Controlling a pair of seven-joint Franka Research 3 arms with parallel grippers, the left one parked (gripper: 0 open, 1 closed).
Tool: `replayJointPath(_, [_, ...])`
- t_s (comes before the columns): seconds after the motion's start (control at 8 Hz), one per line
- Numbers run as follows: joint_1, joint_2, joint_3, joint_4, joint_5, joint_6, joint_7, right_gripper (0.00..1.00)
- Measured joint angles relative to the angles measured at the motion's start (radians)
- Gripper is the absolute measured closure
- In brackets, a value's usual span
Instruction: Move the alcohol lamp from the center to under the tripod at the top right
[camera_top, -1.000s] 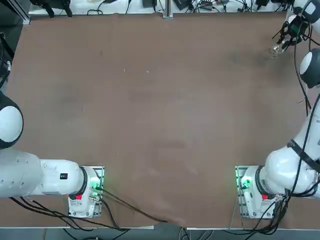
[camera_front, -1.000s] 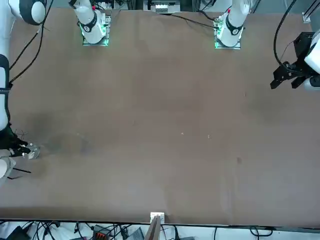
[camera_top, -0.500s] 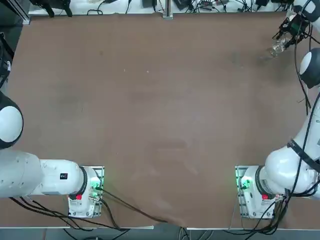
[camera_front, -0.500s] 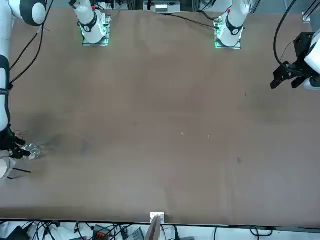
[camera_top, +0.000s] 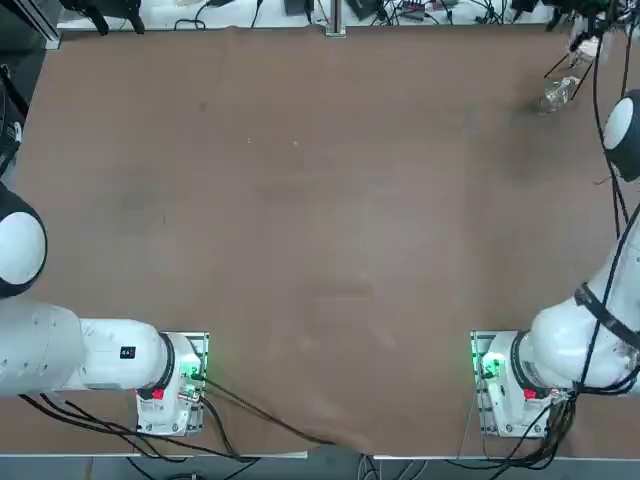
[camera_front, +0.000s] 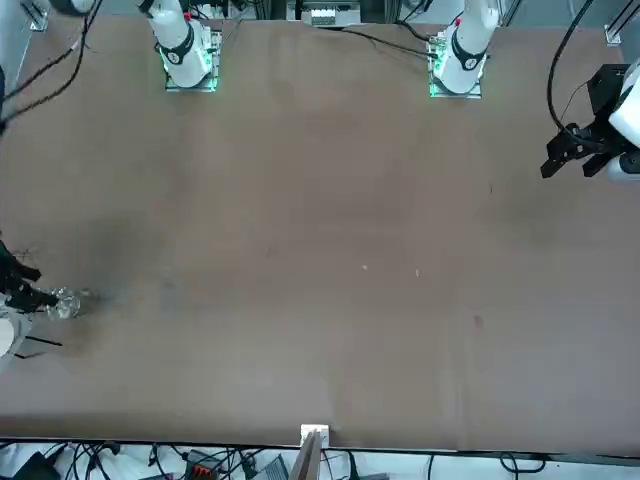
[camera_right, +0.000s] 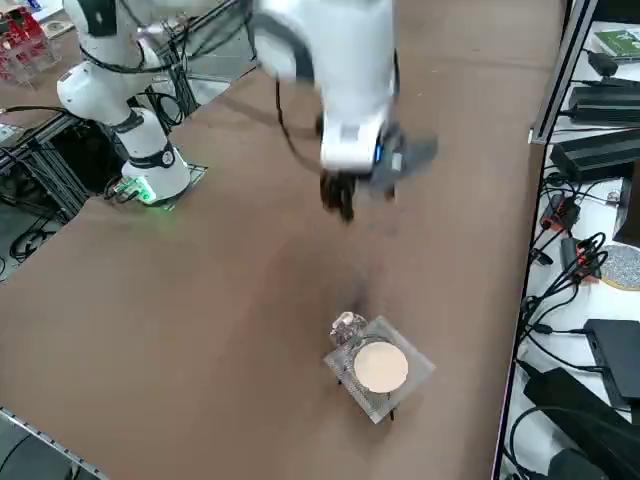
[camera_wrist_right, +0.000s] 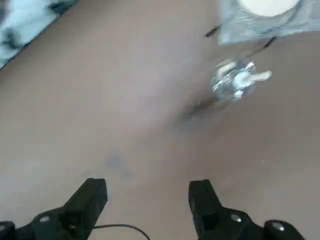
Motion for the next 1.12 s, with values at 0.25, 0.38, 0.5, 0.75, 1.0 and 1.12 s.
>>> replayJointPath(0.25, [0.083, -0.147, 0.002, -0.068, -0.041, -0.044, -0.005, 0.0])
replayJointPath(0.38, [0.124, -0.211, 0.003, -0.115, -0.074, -0.054, -0.007, 0.0])
replayJointPath(0.5, [0.163, -0.269, 0.003, -0.165, -0.092, -0.058, -0.019, 0.0])
replayJointPath(0.75, [0.224, -0.372, 0.004, -0.255, -0.145, -0.064, -0.111, 0.0])
replayJointPath(1.0, [0.249, -0.444, 0.012, -0.302, -0.169, -0.086, -0.146, 0.0])
replayJointPath(1.12, [0.249, -0.46, 0.024, -0.309, -0.173, -0.096, -0.148, 0.0])
